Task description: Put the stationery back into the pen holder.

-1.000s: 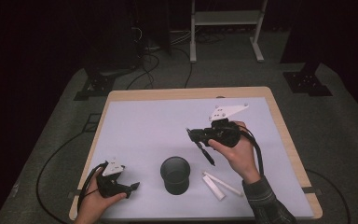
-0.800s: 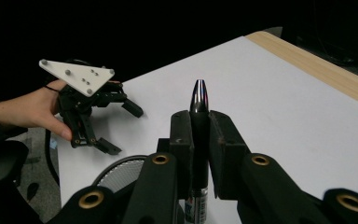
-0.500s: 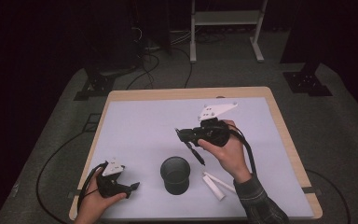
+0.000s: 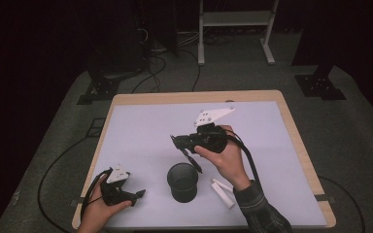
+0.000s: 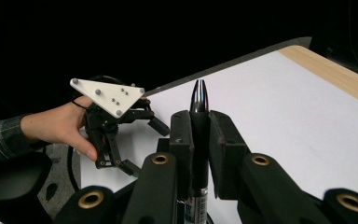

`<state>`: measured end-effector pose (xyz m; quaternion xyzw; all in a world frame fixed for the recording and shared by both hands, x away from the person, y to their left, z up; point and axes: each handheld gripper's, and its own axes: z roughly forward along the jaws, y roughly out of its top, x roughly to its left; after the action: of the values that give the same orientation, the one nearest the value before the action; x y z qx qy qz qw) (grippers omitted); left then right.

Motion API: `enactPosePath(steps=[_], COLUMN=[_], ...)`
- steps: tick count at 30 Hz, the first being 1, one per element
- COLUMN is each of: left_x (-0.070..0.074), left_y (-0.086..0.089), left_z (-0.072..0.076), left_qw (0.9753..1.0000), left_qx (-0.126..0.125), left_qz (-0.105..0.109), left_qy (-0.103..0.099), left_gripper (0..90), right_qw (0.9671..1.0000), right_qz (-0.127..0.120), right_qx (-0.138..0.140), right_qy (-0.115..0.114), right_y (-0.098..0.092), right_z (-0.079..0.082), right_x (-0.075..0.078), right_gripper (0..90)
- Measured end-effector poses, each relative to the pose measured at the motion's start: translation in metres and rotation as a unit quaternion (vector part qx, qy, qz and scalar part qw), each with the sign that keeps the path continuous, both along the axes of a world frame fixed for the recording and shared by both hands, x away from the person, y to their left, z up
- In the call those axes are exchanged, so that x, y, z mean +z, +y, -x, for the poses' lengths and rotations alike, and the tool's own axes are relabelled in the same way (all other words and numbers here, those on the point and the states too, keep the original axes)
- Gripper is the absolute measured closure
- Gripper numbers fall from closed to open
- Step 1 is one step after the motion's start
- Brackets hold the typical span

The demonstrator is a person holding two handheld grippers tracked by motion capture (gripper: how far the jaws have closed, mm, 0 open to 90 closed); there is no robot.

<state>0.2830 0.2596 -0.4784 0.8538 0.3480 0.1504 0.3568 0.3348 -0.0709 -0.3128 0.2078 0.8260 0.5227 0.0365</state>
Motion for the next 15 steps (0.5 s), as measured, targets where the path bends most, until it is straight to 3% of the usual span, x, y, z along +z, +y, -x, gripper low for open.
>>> enactPosePath(steps=[15], left_x=[0.000], left_y=[0.000], left_z=[0.000], left_qw=[1.0000], left_qx=[0.000], left_qz=[0.000], left_qy=[0.000], left_gripper=[7.9], right_qw=[0.9996], right_qz=[-0.004], right_qx=[0.026], right_qy=[-0.008], right_y=[0.024], right_z=[0.002], right_x=[-0.009], right_gripper=[79.6])
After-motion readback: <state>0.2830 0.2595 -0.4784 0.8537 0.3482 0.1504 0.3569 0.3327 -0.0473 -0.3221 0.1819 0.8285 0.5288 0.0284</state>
